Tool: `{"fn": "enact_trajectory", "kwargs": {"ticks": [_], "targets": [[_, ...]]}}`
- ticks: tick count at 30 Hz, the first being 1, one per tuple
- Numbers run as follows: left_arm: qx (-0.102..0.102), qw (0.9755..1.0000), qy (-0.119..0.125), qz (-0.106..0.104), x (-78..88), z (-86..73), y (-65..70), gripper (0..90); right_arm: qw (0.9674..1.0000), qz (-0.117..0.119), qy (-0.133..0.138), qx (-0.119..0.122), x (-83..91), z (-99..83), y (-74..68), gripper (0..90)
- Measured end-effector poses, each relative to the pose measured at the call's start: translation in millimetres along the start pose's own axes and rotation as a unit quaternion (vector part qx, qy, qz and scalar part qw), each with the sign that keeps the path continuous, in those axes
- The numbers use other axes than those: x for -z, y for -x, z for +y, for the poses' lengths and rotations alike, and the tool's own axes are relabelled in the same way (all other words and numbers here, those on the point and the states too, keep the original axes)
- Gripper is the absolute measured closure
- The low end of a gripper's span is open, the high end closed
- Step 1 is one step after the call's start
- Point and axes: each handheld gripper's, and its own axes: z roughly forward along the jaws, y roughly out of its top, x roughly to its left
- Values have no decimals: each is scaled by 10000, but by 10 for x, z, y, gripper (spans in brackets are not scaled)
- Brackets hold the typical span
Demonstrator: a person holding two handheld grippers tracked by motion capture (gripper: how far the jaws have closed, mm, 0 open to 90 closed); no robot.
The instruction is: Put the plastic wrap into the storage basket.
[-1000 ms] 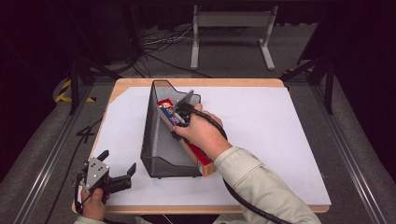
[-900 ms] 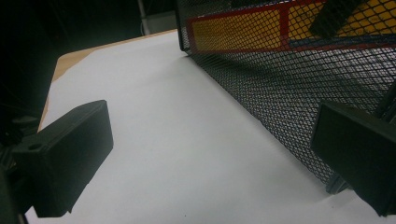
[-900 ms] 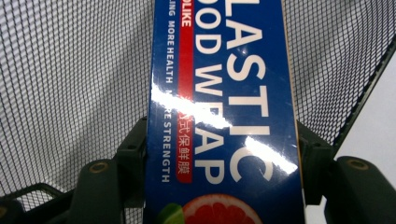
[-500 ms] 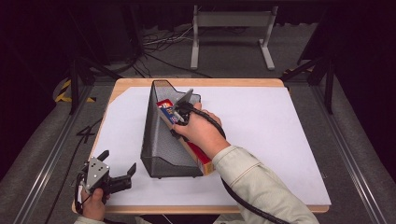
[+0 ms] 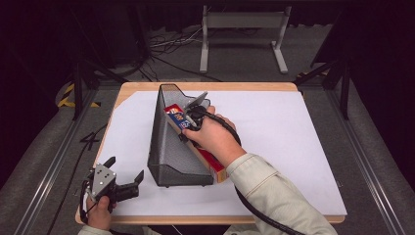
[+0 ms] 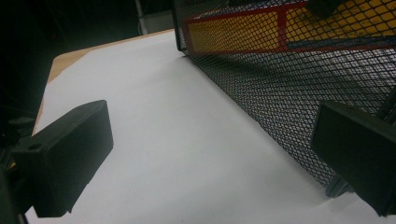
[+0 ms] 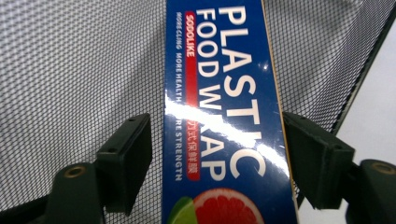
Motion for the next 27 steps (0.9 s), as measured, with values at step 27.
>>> {"fn": "enact_trajectory", "kwargs": {"ticks": [27], "targets": [[17, 10000, -24, 39, 2, -7, -4, 0, 9707, 533, 2129, 974, 695, -319, 264, 193]]}}
